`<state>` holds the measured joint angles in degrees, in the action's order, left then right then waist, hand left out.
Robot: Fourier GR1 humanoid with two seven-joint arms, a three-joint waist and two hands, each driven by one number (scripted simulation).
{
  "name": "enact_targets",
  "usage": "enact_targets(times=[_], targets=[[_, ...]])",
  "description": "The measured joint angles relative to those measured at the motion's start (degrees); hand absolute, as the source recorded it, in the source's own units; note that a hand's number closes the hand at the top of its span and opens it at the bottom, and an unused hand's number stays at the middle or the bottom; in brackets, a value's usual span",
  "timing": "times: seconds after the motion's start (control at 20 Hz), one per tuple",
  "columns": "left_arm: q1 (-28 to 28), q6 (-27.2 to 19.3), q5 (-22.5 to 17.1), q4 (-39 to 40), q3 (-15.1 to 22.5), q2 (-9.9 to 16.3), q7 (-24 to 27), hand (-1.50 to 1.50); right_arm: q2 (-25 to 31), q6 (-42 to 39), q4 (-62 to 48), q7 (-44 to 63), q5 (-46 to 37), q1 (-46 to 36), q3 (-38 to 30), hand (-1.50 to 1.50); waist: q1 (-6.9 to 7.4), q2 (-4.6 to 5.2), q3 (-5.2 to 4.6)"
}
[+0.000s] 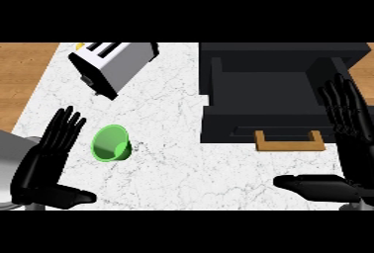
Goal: Pick up the cup, place it into the drawer and close the drawer
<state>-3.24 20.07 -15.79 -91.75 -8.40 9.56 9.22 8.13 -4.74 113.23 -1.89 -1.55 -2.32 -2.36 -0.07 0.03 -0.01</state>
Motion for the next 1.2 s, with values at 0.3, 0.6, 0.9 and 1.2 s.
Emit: enact_targets(times=[0.3,0.6,0.9,1.2], targets=[[4.00,-0.45,5.12,13.49,-2.37,1.30,7.30,-1.50,0.55,-1.31,0.29,0.57,1.19,-0.20,-1.34,-1.50,-0.12,0.01,-0.01],[8.21,-1.14,9.73,28.02,-3.71,2.40,15.80,-1.50,0.73,-1.83,0.38,2.34,1.44,-1.49,-2.10,-1.50,-0.16,0.03,-0.01],[13.49,0.33,12.30,45.38,-5.39,3.97,27.51,-1.50,-0.68,-1.41,0.77,2.28,0.53,-1.23,-1.15,-1.50,-0.32,0.06,-0.05],[21.48,-1.34,15.13,62.88,-6.58,5.06,37.38,-1.50,-1.03,-1.82,-1.20,1.16,-0.24,-2.45,-0.82,-1.50,-0.54,0.16,-0.07]])
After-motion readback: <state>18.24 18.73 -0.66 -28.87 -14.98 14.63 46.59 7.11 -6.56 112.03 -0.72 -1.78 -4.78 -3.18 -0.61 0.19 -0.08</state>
